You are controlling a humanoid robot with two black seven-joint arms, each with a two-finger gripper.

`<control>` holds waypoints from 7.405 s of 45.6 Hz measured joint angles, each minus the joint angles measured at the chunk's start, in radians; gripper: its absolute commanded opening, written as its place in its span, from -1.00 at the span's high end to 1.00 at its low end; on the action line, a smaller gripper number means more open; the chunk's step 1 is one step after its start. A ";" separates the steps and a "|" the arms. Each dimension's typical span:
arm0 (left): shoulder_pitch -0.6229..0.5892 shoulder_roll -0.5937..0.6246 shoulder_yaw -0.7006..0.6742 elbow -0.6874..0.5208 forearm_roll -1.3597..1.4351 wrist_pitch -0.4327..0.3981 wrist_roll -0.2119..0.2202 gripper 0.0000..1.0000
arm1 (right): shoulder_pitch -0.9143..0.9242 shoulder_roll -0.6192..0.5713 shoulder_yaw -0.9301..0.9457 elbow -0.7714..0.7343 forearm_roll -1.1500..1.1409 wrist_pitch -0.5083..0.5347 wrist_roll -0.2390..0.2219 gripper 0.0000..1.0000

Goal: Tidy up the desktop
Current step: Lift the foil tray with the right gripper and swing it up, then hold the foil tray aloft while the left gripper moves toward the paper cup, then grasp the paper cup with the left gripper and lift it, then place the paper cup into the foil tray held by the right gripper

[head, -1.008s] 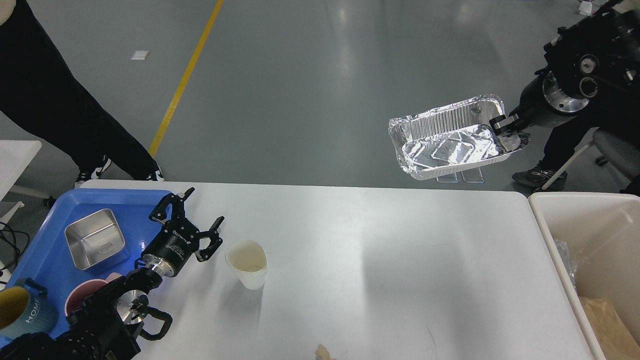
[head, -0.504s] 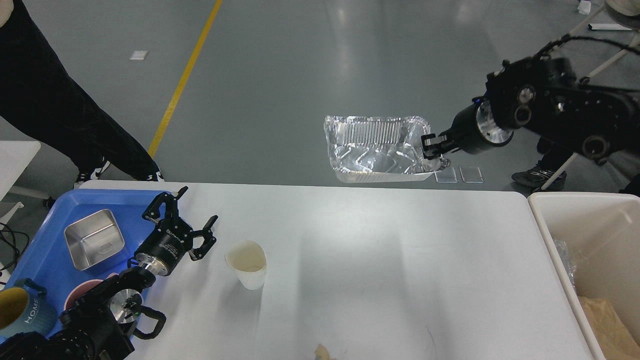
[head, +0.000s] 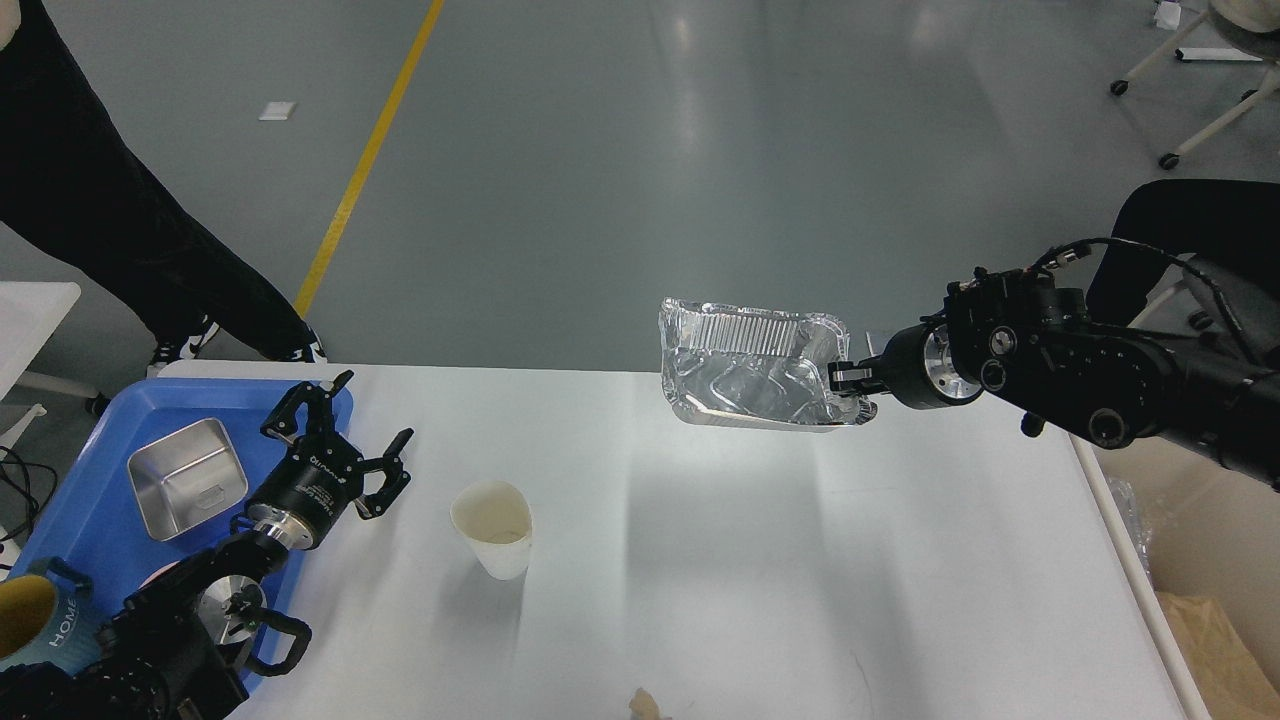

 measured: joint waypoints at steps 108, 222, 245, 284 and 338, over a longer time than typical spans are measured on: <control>-0.134 1.238 0.394 -1.634 0.492 0.320 0.655 -0.88 | 0.001 0.132 0.004 -0.092 -0.036 -0.024 0.000 1.00; -0.852 0.799 0.303 -1.415 0.552 -0.198 0.923 1.00 | -0.013 0.118 0.036 -0.105 -0.032 -0.021 0.002 1.00; -0.953 0.300 0.419 -1.013 0.680 -0.112 0.914 0.99 | -0.002 0.119 0.036 -0.104 -0.032 -0.018 0.002 1.00; -0.773 -0.294 0.607 -0.355 0.957 0.235 0.689 0.13 | 0.006 0.113 0.037 -0.095 -0.031 -0.016 0.002 1.00; -0.995 -0.166 0.578 -0.448 0.699 0.154 0.692 -0.92 | 0.007 0.112 0.037 -0.094 -0.029 -0.015 0.002 1.00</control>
